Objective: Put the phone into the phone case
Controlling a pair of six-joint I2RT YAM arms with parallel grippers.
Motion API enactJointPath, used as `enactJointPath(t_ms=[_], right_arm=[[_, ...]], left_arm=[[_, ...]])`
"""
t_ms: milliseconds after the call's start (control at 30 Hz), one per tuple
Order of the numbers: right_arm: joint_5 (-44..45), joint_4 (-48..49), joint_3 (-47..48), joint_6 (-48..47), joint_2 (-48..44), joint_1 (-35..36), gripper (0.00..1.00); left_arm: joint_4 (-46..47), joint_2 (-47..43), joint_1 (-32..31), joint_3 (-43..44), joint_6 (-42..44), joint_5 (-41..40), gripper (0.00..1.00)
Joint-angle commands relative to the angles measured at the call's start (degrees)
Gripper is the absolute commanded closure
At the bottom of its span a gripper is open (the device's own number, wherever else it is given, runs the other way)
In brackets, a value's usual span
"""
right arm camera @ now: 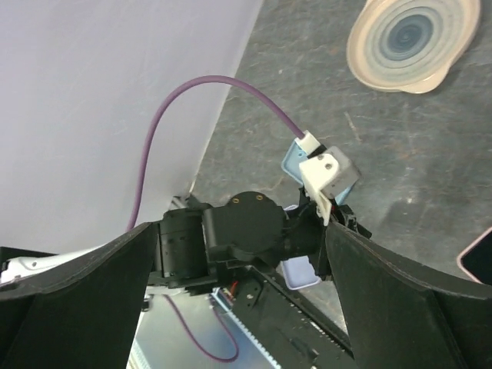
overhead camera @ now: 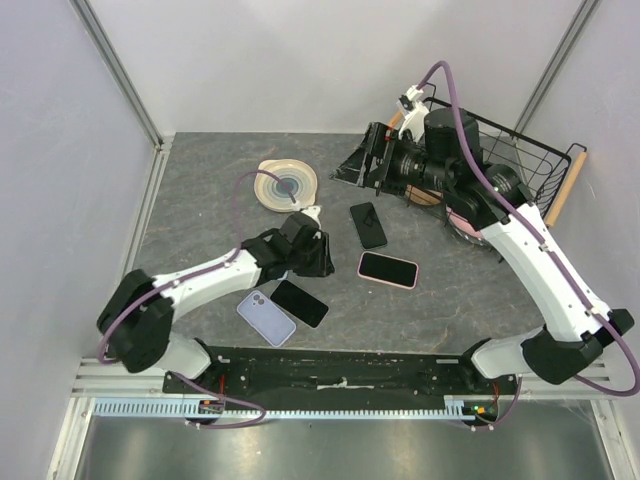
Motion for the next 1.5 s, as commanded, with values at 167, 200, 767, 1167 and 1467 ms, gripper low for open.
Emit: enactJointPath(t_ms=[167, 200, 767, 1167, 1467], right_arm=[[-4.24, 5.37, -2.3, 1.09, -8.33, -0.58, 0.02], [-4.77, 5.37, -2.84, 1.08, -8.6, -0.93, 0.02], [-1.26, 8.54, -33.57, -12.35, -19.06, -2.07, 0.02], [1.02, 5.55, -44.06, -18.87, -14.93, -1.98, 0.02], [1.12, 6.08, -42.66, -21.32, -9.4, -2.07, 0.02]], left_arm=[[-6.09, -12.01, -0.08, -1.56, -2.22, -7.15, 0.53], [-6.35, -12.28, -0.08, -1.64, -2.4, -7.5, 0.53], [-11.28, -17.03, 2.47, -7.27, -5.82, -10.67, 0.47], [-11.36, -7.53, 12.92, -7.01, 1.11, -5.31, 0.48], [-26.47, -7.62, 22.07, 2.03, 2.0, -16.01, 0.48]])
